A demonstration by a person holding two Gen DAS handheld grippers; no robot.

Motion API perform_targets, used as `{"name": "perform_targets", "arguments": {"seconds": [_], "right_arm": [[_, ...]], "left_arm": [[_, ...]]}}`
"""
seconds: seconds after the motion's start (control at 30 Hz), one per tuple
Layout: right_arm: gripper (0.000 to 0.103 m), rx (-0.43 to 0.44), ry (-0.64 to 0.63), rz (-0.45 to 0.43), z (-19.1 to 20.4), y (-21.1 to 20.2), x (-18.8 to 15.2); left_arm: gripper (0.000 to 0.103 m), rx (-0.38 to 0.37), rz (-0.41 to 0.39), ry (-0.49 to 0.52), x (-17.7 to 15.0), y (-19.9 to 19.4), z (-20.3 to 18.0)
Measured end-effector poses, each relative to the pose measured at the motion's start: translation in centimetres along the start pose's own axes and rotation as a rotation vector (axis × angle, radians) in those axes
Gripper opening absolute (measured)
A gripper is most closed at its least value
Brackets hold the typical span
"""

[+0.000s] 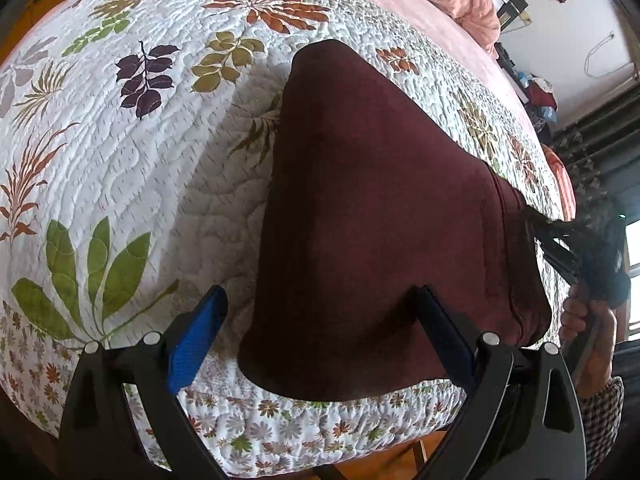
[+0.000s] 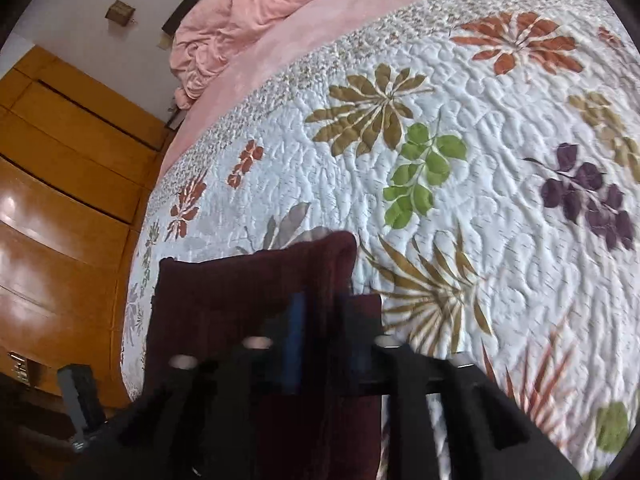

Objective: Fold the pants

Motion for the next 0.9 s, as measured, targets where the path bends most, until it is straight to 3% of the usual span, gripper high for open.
{"name": "perform_targets", "arguments": {"seconds": [0.03,0.2,0.27,0.53,0.6,0.73,0.9], "right_arm": [[0.044,0.018,-0.004,-0.006,0.2,-0.7,-0.3],[0.045,0.070,-0.026,0.008,1.5,-4.6,-4.9],[0.054,0.058,-0.032,0.013,1.6,-5.5,-6.9],[0.058,0.048,-0.064,0.104,2.8,-4.1,-12.1],[0.054,-0.001,-0.103,0.093,3.0,-3.7,-12.1],[0.030,0.021,-0.134,0.077,3.5,-4.3,-11.8],[0.024,0.046,-0.152,0.042,4.5,-6.4,-10.7]], "left_arm": [[0.095,-0.004,0.000,-0.002,-0.1,0.0,0.0],[0.095,-0.025,0.000,-0.016,-0.8,-0.1,0.2],[0.095,-0.027,-0.006,-0.016,-1.3,-0.2,0.1],[0.095,-0.038,-0.011,-0.046,-1.7,-0.5,0.2],[0.095,-0.035,-0.019,-0.030,-1.8,-0.8,0.1],[0.095,-0.033,-0.028,-0.014,-1.7,-1.1,-0.3],[0.095,-0.024,-0.057,0.019,-1.7,-2.1,-1.2]]}}
Point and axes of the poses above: each gripper's, at about its wrist camera, not at the fingertips, and y roughly the way its jaws point, z to its left, x to its top, the point moved 7 cm from there along y, roughly the way its jaws point, and after that the axes turned 1 degree about -y, right-handed, at the moved point
